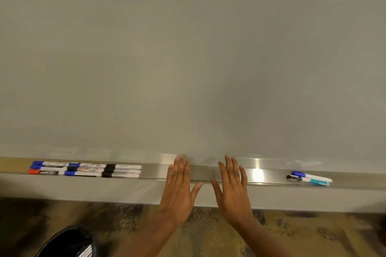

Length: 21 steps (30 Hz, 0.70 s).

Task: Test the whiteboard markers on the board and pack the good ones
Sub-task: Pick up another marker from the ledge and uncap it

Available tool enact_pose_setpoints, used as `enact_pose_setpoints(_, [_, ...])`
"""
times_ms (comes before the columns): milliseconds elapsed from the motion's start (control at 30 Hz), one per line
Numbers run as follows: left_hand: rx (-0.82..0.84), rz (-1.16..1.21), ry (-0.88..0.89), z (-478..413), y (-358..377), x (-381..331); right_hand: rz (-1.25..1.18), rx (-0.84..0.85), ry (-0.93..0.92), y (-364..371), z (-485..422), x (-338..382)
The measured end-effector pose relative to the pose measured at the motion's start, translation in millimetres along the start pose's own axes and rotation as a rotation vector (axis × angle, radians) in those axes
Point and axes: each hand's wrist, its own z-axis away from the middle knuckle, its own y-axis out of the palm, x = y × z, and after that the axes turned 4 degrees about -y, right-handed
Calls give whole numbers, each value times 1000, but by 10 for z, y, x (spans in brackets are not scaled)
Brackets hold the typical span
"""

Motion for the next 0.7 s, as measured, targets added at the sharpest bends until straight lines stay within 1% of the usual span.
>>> enact_pose_setpoints(233, [11,-39,105,-80,220,-773,88,-6,137,-232,310,-1072])
enact_pose_setpoints(400, [1,0,180,-122,356,-1234,80,-9,236,-336,487,-1734])
enact_pose_setpoints(600, [-8,-22,240,-262,540,-1615,75,17,349,-453,565,-2293])
enact_pose_setpoints(700, [6,-12,264,-338,615,-1754,109,7,367,-452,554,-2487])
